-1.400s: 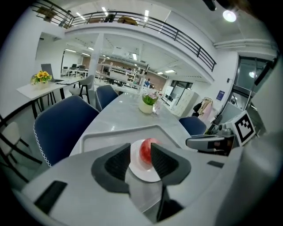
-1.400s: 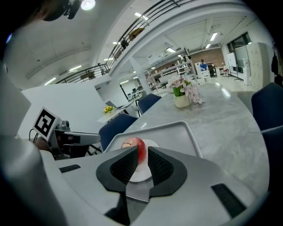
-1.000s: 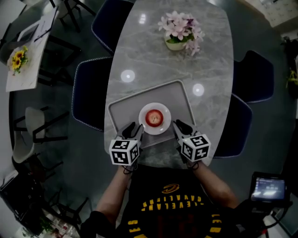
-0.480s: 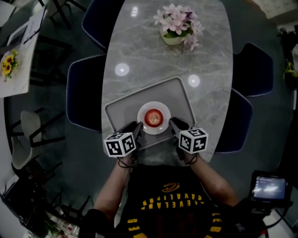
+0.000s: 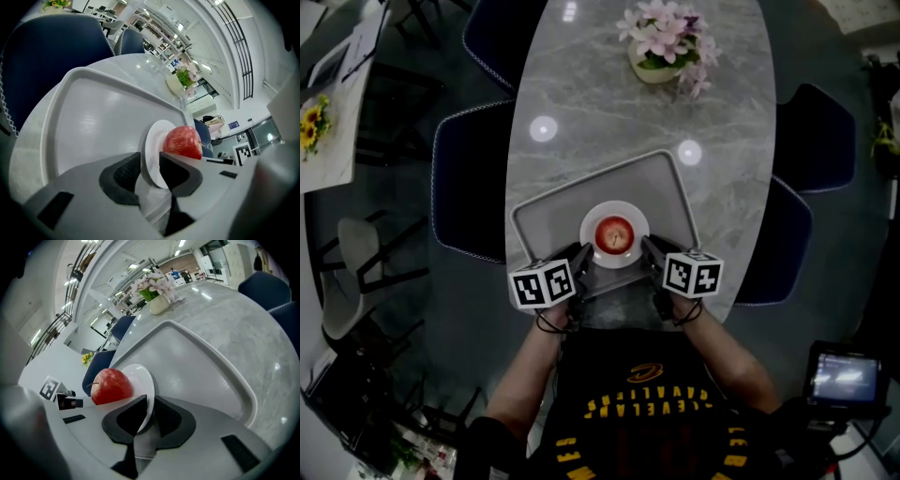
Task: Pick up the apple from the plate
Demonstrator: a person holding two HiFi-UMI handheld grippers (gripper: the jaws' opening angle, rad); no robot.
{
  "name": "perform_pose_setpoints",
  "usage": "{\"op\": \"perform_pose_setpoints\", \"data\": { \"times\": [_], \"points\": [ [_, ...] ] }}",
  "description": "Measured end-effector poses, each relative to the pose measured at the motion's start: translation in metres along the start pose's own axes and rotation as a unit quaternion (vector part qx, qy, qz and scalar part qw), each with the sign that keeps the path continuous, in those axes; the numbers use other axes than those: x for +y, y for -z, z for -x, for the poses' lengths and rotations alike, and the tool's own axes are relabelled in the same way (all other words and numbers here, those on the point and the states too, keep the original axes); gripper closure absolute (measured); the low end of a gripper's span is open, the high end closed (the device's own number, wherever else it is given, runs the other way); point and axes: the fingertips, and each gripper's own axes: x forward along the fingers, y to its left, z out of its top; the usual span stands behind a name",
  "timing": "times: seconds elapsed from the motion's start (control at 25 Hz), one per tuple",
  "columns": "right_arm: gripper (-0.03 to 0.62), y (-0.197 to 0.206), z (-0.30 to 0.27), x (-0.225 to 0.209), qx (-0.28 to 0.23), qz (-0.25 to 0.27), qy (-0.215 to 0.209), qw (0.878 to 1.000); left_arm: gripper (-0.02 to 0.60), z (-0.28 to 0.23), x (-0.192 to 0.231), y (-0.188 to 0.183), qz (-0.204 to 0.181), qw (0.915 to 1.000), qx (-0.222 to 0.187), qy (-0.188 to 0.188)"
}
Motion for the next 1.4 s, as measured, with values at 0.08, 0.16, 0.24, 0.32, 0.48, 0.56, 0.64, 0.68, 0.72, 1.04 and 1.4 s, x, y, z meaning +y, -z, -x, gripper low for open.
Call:
{"op": "perform_pose_setpoints", "data": {
  "times": [0.08, 0.16, 0.24, 0.32, 0.48, 0.56, 0.64, 0.68, 0.72, 1.04, 1.4],
  "points": [
    [0.542, 0.0, 0.001, 0.002, 0.001, -0.028, -0.008, 1.0, 0.454, 0.001, -0.001, 0.0, 0.019, 0.9997, 0.004, 0.012],
    [0.542, 0.0, 0.001, 0.003, 0.001, -0.046, -0.016, 0.999, 0.454, 0.001, -0.002, 0.0, 0.03, 0.9993, 0.008, 0.019],
    [0.542, 0.0, 0.0, 0.003, 0.0, -0.061, -0.023, 0.998, 0.461, -0.002, -0.002, 0.0, 0.035, 0.9992, 0.012, 0.019],
    [0.542, 0.001, 0.0, 0.003, 0.0, -0.072, -0.026, 0.997, 0.505, -0.005, 0.0, 0.002, 0.048, 0.9986, 0.016, 0.018],
    [0.543, 0.001, 0.0, 0.002, 0.002, -0.084, -0.033, 0.996, 0.538, -0.006, 0.003, 0.003, 0.077, 0.9965, 0.02, 0.024],
    [0.548, 0.001, 0.0, 0.001, 0.003, -0.097, -0.04, 0.994, 0.54, -0.006, 0.002, 0.003, 0.078, 0.9963, 0.024, 0.026],
    [0.548, 0.001, -0.001, 0.0, 0.003, -0.108, -0.045, 0.993, 0.54, -0.006, 0.002, 0.003, 0.078, 0.9963, 0.026, 0.026],
    [0.549, 0.001, -0.001, 0.0, 0.003, -0.112, -0.046, 0.993, 0.541, -0.006, 0.001, 0.002, 0.078, 0.9963, 0.026, 0.027],
    [0.548, 0.001, -0.001, 0.0, 0.004, -0.115, -0.048, 0.992, 0.541, -0.006, 0.001, 0.002, 0.078, 0.9962, 0.026, 0.027],
    [0.549, 0.003, 0.006, -0.008, -0.003, -0.125, -0.053, 0.991, 0.541, -0.01, -0.007, 0.006, 0.07, 0.9967, 0.028, 0.029],
    [0.551, 0.009, 0.031, -0.014, -0.028, -0.132, -0.065, 0.989, 0.541, -0.006, -0.028, 0.02, 0.051, 0.9977, 0.03, 0.034]
  ]
}}
